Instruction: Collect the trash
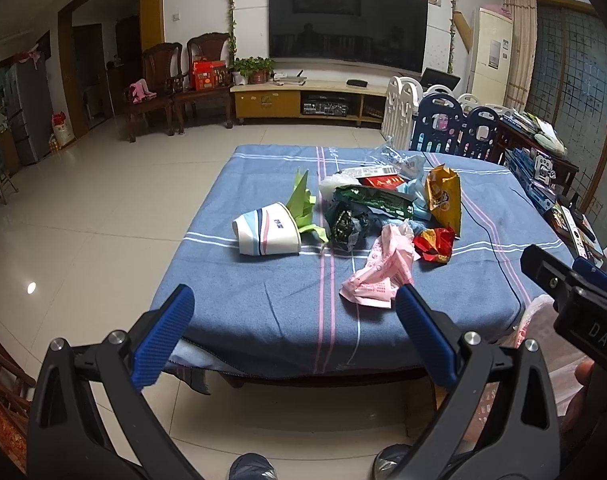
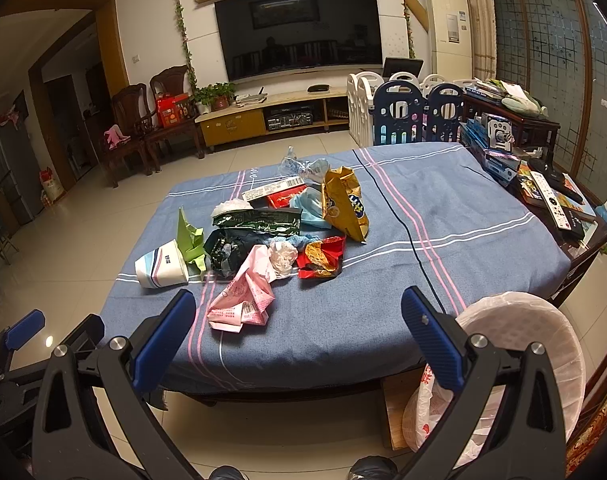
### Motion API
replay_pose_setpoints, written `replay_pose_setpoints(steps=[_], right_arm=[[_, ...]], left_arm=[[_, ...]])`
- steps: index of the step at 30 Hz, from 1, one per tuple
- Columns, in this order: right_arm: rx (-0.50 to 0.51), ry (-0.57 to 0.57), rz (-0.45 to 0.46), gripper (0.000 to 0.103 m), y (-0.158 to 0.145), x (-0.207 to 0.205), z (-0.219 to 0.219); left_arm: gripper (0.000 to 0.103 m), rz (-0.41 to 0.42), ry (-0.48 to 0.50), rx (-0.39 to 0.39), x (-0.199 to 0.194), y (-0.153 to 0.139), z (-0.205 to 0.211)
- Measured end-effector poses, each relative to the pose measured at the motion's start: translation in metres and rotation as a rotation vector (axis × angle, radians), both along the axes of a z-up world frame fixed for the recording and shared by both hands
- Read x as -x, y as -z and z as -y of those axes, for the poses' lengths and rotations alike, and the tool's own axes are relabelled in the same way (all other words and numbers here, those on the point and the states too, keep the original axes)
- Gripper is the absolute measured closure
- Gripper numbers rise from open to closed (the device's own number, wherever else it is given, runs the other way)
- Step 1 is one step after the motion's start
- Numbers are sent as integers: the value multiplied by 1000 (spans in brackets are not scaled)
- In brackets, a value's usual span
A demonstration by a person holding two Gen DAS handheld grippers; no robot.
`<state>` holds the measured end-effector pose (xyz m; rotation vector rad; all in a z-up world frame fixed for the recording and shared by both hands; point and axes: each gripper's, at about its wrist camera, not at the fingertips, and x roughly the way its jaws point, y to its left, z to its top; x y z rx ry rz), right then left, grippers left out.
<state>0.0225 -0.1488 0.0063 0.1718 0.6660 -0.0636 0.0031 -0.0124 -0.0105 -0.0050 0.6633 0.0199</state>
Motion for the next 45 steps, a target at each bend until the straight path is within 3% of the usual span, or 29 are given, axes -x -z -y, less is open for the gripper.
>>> replay_pose_setpoints(steps=[4,7,13,17,22,25,28,31,35,41,45], right_arm=[[-1,0,2,3,0,0,0],[-2,-1,0,3,-1,0,0],[-6,-6,-1,3,1,-1,0],[-24,-23,15,3,-2,0,0],[-12,-58,88,3,-12,2,-3],[24,-77,180,3,-22,-9,-6],[93,-107,235,3,-25,-34,-12],[184,-139,175,3,-16,-74,-16],[257,-283,51,3,8,-131,-23],[581,-467,-96,3,68,-196,-66],[708,-507,-146,3,98,-229,-83]], left_arm=[[3,47,16,22,2,2,-2],[3,42,64,109,1,6,-9],[3,-15,49,66,-8,20,-4],[3,-54,48,85,-11,22,-6],[3,-134,17,42,-28,22,-11],[3,-152,16,54,-47,18,-16],[3,-161,-1,151,-70,14,-27],[3,-195,-21,205,-104,20,-36],[4,-225,-39,207,-139,28,-42],[4,-214,-58,225,-159,22,-52],[4,-236,-43,211,-168,28,-53]])
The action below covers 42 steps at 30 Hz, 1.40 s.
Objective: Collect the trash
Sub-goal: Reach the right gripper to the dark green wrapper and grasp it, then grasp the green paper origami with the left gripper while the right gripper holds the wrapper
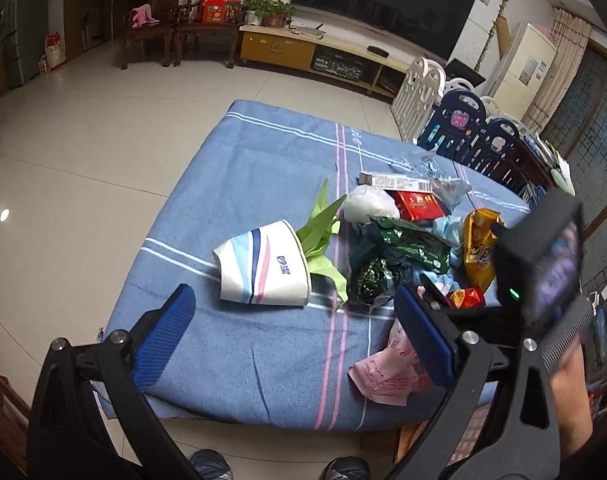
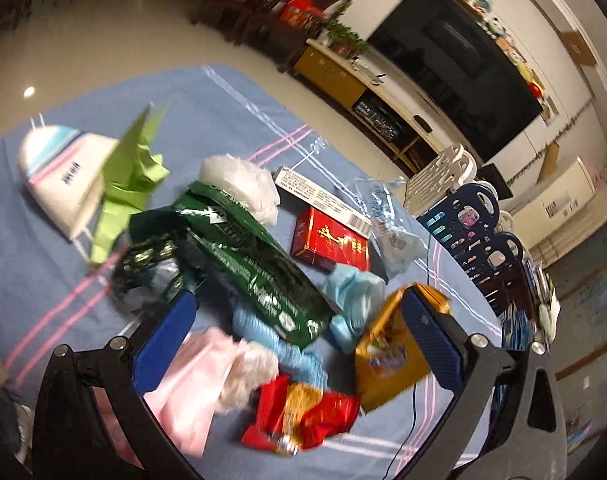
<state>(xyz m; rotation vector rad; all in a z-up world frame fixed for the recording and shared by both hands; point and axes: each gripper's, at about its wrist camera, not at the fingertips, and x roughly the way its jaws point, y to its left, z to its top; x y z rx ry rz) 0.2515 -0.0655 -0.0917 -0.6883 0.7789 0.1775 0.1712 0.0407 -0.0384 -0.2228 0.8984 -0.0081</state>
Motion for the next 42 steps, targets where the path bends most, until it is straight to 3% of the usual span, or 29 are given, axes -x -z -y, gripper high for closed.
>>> replay_pose_setpoints(steps=[2,4,6,7,10,14,16,19,22,25,27,29,34,42], right_arm=[[8,-13,-24,4,10,-14,-4],[-3,-6,-38,20,18,-28,-6],[-94,29,-125,61,20,-41,0],[-137,56,-152,75,19,-43,6],[-195,94,-140,94,7,-32,19],[-324,141,-47,96,-37,-5,38],[-455,167,-2,96,-64,12,48],[-659,205,29,96,-92,36,65],[-743,222,52,96,-106,53,68],[-807,218,52,96,-115,68,66],[-844,218,47,96,-119,78,66],[-861,217,45,96,-120,87,64],[-864,206,48,96,-123,89,61],[-875,187,79,96,-129,97,66]], left_arm=[[4,-11,18,-4,-5,4,2],[4,-18,32,-15,-9,7,3],[4,-24,45,-18,-13,11,3],[4,-25,52,-17,-15,13,3],[4,-14,74,-29,-24,16,7],[4,41,126,-63,-38,16,15],[5,78,152,-82,-47,15,19],[19,92,192,-62,-65,20,22],[35,42,228,-35,-83,31,27],[42,-2,229,-62,-101,49,29],[60,-56,242,-43,-112,68,27],[96,-80,262,-6,-117,80,27],[101,-13,288,2,-111,74,32],[101,214,207,116,-67,-17,11]])
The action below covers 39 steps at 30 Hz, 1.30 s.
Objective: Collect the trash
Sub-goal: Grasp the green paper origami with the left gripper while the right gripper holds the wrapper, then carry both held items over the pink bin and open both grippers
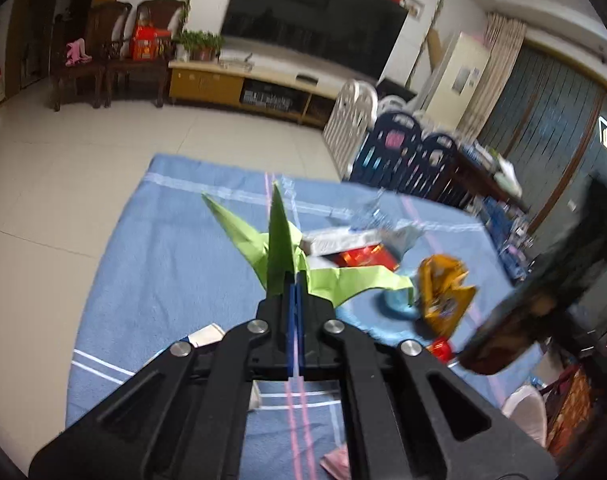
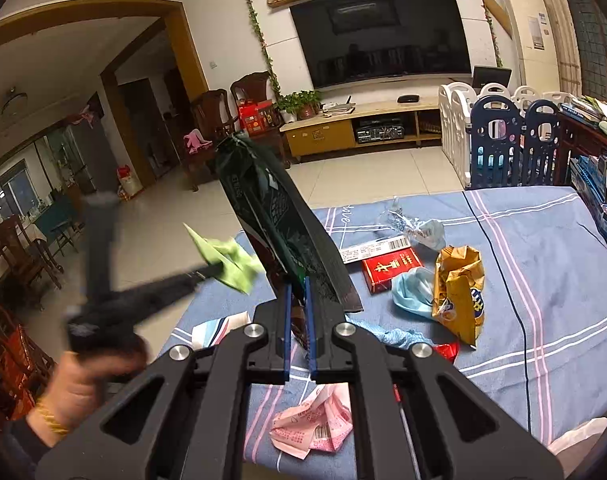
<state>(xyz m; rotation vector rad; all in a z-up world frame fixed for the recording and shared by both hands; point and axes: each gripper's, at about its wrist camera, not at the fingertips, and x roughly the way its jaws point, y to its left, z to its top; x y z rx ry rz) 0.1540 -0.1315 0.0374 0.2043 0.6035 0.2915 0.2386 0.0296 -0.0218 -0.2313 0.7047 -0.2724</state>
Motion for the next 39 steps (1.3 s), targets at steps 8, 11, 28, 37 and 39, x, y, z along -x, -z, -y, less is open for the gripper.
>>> replay_pose_setpoints(steps=[8,11,28,37,39], right_arm=[[43,11,-9,96,4,42,1],[59,15,-25,96,10,66,1],[84,31,-80,96,37,93,-1],[100,30,-82,96,39,90,-3],[97,32,-76,96,36,91,-2]], left_arm=[[101,69,-32,-65,100,-43,23],[101,23,-22,-91,131,-27,30],[101,7,-25,-165,165,3,46],[101,3,-20,-155,159,7,48],[101,7,-16,-152,161,8,49]])
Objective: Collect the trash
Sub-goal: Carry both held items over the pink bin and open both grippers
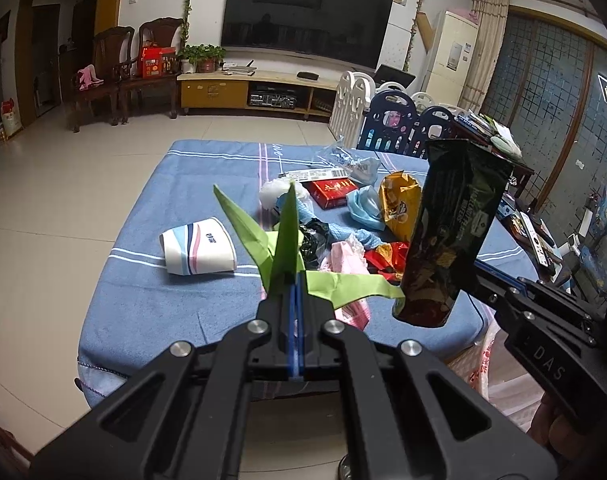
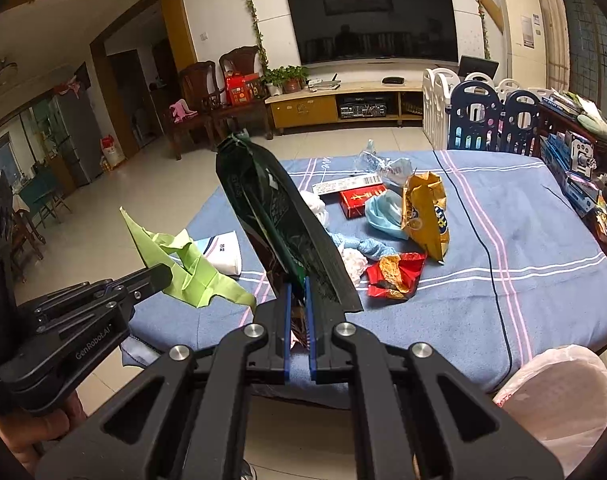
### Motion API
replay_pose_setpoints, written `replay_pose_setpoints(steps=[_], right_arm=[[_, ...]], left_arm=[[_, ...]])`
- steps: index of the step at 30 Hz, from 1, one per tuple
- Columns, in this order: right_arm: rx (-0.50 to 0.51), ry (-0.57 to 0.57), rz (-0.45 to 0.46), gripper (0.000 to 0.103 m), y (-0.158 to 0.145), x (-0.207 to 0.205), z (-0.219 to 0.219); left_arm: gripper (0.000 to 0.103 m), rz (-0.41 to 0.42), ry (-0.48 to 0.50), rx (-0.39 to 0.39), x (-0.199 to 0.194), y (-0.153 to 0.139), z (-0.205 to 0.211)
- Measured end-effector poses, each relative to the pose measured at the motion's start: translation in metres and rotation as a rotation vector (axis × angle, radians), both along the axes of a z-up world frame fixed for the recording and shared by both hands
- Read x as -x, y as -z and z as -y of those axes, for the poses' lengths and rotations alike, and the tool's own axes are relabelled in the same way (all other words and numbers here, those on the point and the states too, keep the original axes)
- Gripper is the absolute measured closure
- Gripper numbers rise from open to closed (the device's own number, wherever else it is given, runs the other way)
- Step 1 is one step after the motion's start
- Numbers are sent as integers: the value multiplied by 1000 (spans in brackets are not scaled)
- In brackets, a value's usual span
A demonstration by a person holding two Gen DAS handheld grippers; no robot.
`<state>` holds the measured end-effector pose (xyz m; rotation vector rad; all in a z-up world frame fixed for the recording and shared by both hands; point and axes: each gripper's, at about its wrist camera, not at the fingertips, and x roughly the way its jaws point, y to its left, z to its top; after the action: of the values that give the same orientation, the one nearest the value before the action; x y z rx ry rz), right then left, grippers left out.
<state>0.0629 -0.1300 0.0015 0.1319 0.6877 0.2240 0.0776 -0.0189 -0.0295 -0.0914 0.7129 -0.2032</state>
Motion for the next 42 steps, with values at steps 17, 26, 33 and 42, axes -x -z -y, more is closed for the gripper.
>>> replay_pose_setpoints(steps=[17,26,33,42], right_arm=[[49,284,-59,96,-1,133,195],[94,465,-112,27,24,160,233],[61,502,-3,17,1,154,221],[-47,306,127,15,-41,85,116]], left_arm=[[101,48,626,66,36,8,170],[66,-6,947,-70,67,46,266],[5,126,745,-15,47,19,219],[3,192,130,29,8,-18,70]])
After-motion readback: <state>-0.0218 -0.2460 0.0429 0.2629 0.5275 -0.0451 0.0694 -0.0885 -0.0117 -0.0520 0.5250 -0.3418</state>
